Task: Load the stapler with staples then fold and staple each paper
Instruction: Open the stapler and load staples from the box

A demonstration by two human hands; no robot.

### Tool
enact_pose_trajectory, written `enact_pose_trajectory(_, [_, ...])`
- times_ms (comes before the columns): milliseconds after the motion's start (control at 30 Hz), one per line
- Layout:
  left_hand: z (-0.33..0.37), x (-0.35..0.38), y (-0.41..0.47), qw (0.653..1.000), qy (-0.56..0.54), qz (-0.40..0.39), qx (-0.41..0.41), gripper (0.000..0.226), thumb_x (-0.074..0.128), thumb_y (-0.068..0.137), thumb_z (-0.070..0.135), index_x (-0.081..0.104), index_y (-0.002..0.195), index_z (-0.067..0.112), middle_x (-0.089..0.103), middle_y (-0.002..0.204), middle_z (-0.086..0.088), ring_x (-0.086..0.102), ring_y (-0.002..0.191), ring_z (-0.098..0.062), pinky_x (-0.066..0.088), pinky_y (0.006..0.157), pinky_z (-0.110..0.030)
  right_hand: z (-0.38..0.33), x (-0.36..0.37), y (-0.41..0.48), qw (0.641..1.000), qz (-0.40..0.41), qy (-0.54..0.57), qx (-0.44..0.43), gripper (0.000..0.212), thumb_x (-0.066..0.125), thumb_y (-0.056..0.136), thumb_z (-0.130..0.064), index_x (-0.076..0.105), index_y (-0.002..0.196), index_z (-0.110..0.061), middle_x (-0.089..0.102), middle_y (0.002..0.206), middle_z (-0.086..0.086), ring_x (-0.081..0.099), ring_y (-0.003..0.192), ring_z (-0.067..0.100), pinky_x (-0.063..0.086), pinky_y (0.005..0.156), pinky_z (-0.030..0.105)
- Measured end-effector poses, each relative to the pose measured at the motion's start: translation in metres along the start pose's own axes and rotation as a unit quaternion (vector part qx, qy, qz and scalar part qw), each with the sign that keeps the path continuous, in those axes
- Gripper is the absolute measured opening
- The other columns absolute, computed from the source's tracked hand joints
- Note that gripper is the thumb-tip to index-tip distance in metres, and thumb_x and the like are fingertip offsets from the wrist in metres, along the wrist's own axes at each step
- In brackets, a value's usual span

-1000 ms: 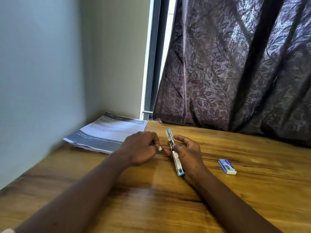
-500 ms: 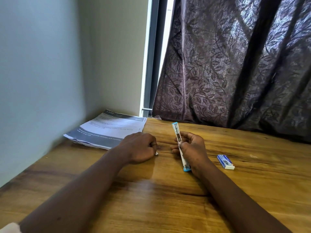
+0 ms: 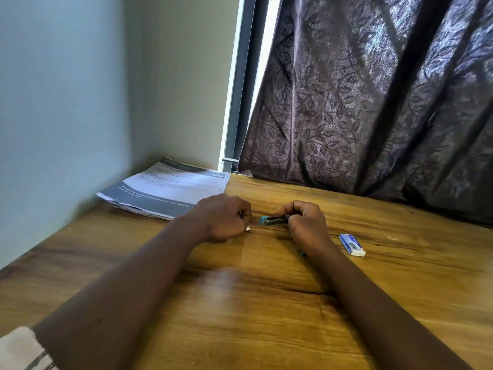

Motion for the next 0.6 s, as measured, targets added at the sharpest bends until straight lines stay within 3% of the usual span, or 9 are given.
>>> enact_pose_trajectory(200, [0.001,0.000,0.000,1.000,-0.007,0.008,0.019,0.013,0.054,0.091,0.023,0.064,0.089,0.031,0.060,0.081,0.016,0.056,0.084,-0.012,0.035,0.064,-0.030,-0.004,0.006,-0.003,1.000,-0.016,-0.014,-0.011,0.037,0.043,0.084,0.006,0.074,0.082,-0.014,0.073,0.089,-0.004,0.066,0.091,0.012,0.053,0.076,0.026])
enact_pose_trajectory(433, [0.003,-0.002,0.000,0.999,-0.020,0.005,0.030,0.013,0.056,0.092,0.023,0.066,0.092,0.031,0.058,0.081,0.018,0.057,0.086,-0.012,0.038,0.065,-0.030,-0.002,0.004,-0.006,0.999,-0.014,-0.036,-0.020,0.031,0.049,0.096,-0.006,0.073,0.086,-0.023,0.074,0.092,-0.002,0.069,0.092,0.022,0.057,0.088,0.045])
enact_pose_trajectory(500, [0.002,-0.001,0.000,0.999,-0.029,0.002,0.031,0.012,0.057,0.094,0.023,0.066,0.092,0.031,0.059,0.083,0.017,0.058,0.088,-0.012,0.039,0.067,-0.030,-0.003,0.001,-0.007,0.999,-0.005,-0.033,-0.025,0.029,0.050,0.097,-0.007,0.072,0.089,-0.024,0.074,0.093,0.003,0.068,0.084,0.023,0.057,0.079,0.042])
enact_pose_trajectory(600, [0.001,-0.002,0.001,0.998,-0.050,0.029,0.029,0.007,0.061,0.094,0.028,0.065,0.091,0.033,0.062,0.087,0.015,0.059,0.090,-0.012,0.039,0.066,-0.028,-0.004,-0.015,-0.008,0.997,0.043,-0.035,-0.046,0.021,0.054,0.098,-0.011,0.070,0.093,-0.025,0.071,0.084,0.001,0.059,0.068,0.011,0.046,0.057,0.026])
Point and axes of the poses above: each hand's wrist, its own y-axis towards the middle knuckle, its own x-axis out of the palm, z = x × y, the point moved 6 cm from there along y, towards the middle knuckle
